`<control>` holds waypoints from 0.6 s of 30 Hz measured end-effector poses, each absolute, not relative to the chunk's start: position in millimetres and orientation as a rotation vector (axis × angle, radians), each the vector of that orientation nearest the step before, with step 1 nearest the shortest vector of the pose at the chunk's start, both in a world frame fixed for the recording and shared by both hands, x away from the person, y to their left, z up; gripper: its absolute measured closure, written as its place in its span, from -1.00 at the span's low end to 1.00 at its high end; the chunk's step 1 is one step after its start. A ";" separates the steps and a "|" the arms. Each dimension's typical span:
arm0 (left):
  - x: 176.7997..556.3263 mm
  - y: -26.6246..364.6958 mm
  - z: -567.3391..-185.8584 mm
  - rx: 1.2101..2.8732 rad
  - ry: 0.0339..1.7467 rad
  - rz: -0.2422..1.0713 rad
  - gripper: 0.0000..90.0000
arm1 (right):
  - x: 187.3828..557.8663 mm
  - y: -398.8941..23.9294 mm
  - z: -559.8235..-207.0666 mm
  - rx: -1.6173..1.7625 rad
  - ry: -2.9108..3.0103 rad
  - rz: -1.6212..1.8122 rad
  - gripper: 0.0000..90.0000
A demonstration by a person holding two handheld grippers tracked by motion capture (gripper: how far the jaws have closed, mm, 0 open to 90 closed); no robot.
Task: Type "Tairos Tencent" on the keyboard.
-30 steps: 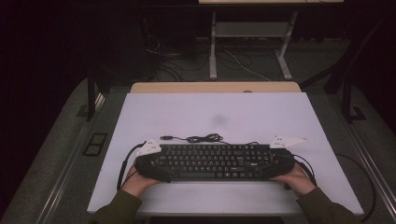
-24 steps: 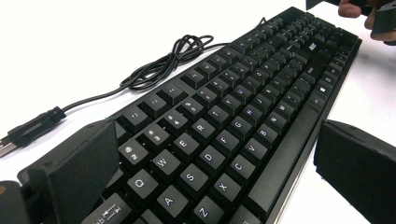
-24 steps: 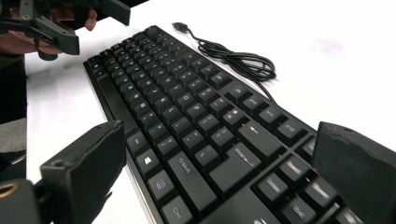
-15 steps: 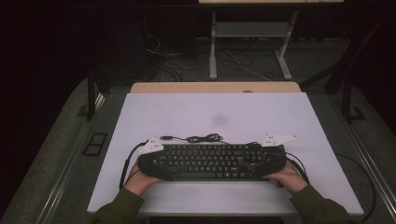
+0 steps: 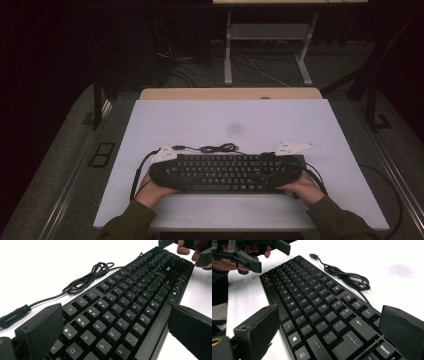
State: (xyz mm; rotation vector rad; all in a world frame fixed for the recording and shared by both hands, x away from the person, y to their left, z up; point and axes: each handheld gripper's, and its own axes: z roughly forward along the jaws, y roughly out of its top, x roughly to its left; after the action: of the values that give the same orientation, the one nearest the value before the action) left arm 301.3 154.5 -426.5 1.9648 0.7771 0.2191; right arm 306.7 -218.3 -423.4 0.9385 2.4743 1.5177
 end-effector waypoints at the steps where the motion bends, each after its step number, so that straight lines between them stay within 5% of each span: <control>1: 301.6 154.3 -426.4 1.964 0.779 0.220 -1.00 | 307.4 -216.3 -423.2 0.930 2.479 1.517 -0.93; 18: 306.7 152.2 -424.0 1.942 0.795 0.222 -1.00 | 313.0 -198.2 -423.7 0.897 2.513 1.517 -0.93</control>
State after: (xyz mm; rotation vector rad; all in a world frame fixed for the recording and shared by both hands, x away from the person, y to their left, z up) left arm 306.7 152.2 -424.0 1.9416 0.7952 0.2222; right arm 313.0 -198.2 -423.7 0.8968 2.5134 1.5174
